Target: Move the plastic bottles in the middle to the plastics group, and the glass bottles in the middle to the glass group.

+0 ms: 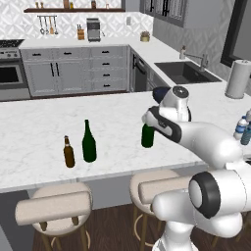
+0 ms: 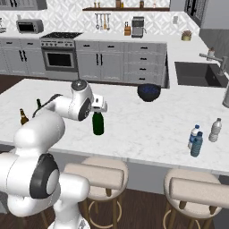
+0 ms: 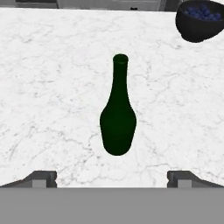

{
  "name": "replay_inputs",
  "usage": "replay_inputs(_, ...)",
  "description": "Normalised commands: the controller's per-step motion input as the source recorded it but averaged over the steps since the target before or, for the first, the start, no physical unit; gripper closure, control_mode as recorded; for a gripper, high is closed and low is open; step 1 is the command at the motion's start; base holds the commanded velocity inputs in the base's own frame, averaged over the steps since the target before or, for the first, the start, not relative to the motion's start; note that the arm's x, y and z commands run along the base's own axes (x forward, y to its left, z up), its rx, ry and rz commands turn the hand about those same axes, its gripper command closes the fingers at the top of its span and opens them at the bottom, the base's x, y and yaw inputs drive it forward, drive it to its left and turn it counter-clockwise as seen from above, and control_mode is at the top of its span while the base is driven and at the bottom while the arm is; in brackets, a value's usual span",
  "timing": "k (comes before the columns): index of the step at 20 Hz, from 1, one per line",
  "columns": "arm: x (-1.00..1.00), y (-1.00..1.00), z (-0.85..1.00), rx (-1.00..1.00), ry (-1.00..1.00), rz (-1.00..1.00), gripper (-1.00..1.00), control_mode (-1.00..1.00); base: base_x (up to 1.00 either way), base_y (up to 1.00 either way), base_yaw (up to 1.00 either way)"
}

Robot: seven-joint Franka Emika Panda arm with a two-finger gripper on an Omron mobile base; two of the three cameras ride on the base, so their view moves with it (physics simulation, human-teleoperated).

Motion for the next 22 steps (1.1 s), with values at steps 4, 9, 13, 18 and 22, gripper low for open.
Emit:
replay_inputs(4, 0.26, 0.05, -0.05, 0.00, 0.00, 0.00, -1.00, -1.00, 0.00, 0.00, 0.00)
replay_inputs(9, 0.20, 0.09, -0.30, 0.00, 0.00, 0.00, -1.00, -1.00, 0.00, 0.00, 0.00)
replay_inputs(13, 0.29, 0.02, -0.22, 0.00, 0.00, 0.00, -1.00, -1.00, 0.00, 0.00, 0.00)
replay_inputs(18, 0.26, -0.02, -0.07, 0.00, 0.00, 0.00, -1.00, -1.00, 0.00, 0.00, 0.00)
replay_inputs(22, 0.11, -0.07, -0.07, 0.00, 0.00, 0.00, -1.00, -1.00, 0.00, 0.00, 0.00)
